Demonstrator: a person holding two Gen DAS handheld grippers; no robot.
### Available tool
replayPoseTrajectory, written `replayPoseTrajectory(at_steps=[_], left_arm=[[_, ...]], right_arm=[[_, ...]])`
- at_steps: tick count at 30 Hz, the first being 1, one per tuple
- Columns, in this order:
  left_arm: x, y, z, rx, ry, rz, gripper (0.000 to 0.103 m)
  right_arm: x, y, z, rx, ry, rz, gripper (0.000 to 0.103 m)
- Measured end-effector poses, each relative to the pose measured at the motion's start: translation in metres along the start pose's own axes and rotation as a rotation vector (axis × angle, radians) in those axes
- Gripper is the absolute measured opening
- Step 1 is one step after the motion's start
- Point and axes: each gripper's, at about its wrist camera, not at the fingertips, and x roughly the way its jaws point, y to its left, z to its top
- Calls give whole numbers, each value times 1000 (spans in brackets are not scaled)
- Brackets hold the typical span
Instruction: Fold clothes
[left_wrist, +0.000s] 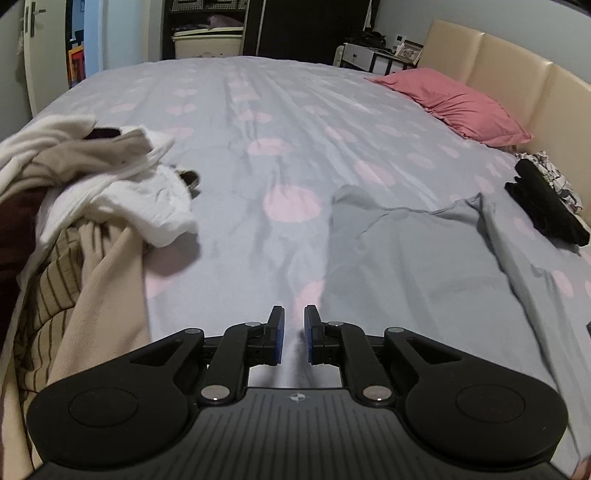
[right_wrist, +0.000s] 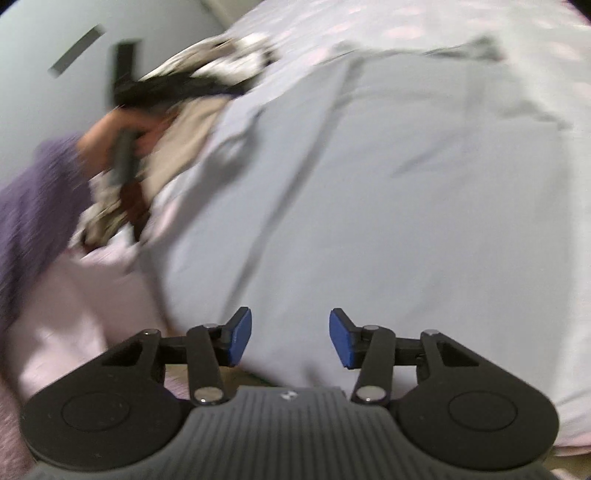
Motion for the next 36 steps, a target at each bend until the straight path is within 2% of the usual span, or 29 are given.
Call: replayPoseTrajectory(at_steps=[3, 9, 11, 14, 18, 26, 30, 32, 33, 34, 36], left_arm=[[-2, -24, 4, 38, 9, -34, 9], [5, -82, 17, 96, 20, -138, 9], [13, -100, 24, 103, 20, -179, 9], [32, -126, 35, 108, 30, -223, 15], [66, -163, 51, 137, 47, -251, 19], [146, -222, 81, 183, 95, -291, 25], [182, -230, 91, 172, 127, -314, 25], [193, -232, 95, 163, 135, -355, 25], [198, -232, 96, 162, 139, -380, 25], [203, -233, 98, 161, 142, -404, 15], [211, -234, 101, 158, 146, -450, 2]], right_arm=[[-12, -35, 11, 41, -48, -86, 45], [-37, -97, 40, 90, -148, -215, 45], [-43, -116, 51, 119, -191, -235, 45], [-42, -142, 70, 181, -255, -249, 44], [-36, -172, 86, 245, -310, -280, 44], [-17, -217, 106, 363, -345, -248, 44], [-6, -227, 110, 399, -350, -167, 44], [-1, -229, 113, 393, -350, -142, 35], [0, -230, 115, 391, -354, -139, 9], [-1, -232, 115, 397, -364, -139, 2], [-6, -235, 112, 423, -399, -151, 2]])
